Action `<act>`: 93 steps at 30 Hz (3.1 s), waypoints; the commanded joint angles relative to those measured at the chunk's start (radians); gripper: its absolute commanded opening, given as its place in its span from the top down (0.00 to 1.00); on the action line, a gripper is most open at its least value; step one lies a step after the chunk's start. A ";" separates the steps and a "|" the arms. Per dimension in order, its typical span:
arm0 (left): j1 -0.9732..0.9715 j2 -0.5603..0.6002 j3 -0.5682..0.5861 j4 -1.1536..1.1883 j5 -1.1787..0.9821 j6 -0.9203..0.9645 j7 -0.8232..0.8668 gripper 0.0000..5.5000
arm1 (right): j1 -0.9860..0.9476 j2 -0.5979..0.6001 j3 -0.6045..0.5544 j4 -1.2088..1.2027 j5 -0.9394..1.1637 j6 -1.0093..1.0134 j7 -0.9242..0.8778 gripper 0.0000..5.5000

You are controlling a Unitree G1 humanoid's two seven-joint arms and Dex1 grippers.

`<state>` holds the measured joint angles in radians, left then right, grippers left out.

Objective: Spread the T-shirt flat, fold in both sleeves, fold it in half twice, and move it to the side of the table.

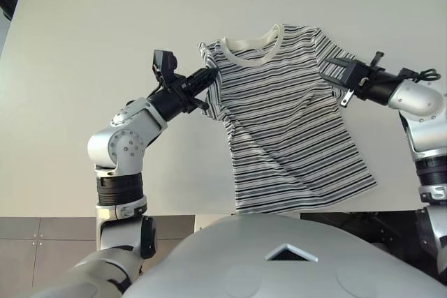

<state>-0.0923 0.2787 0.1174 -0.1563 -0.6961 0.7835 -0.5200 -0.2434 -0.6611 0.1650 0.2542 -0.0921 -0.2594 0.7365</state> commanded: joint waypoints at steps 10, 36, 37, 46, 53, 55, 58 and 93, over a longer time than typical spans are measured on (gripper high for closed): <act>-0.065 -0.137 -0.097 0.161 0.068 -0.070 0.024 0.98 | -0.104 0.058 -0.137 0.202 0.100 0.022 -0.066 0.76; -0.044 -0.198 -0.037 0.089 0.076 -0.323 -0.032 0.55 | -0.415 0.164 -0.112 0.920 0.047 0.053 0.009 0.63; -0.036 -0.200 -0.036 0.089 0.077 -0.330 -0.030 0.55 | -0.429 0.171 -0.105 0.946 0.032 0.056 -0.003 0.63; -0.013 -0.193 -0.013 0.108 0.072 -0.354 -0.019 0.54 | -0.469 0.188 -0.096 1.037 -0.006 0.077 -0.021 0.67; -0.018 -0.203 -0.009 0.119 0.067 -0.354 -0.014 0.54 | -0.475 0.178 -0.102 1.032 -0.006 0.073 0.005 0.91; -0.020 -0.204 -0.011 0.122 0.068 -0.354 -0.013 0.54 | -0.478 0.176 -0.103 1.024 -0.005 0.057 0.005 0.98; -0.019 -0.206 -0.013 0.125 0.071 -0.356 -0.013 0.54 | -0.473 0.166 -0.098 0.978 -0.008 -0.001 0.008 0.98; -0.028 -0.220 -0.004 0.132 0.065 -0.359 -0.014 0.54 | -0.181 0.263 0.101 0.064 -0.013 0.301 0.062 0.84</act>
<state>-0.1119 0.0493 0.1068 -0.0392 -0.6307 0.4247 -0.5394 -0.4106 -0.3826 0.2674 0.3523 -0.1162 0.0465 0.7754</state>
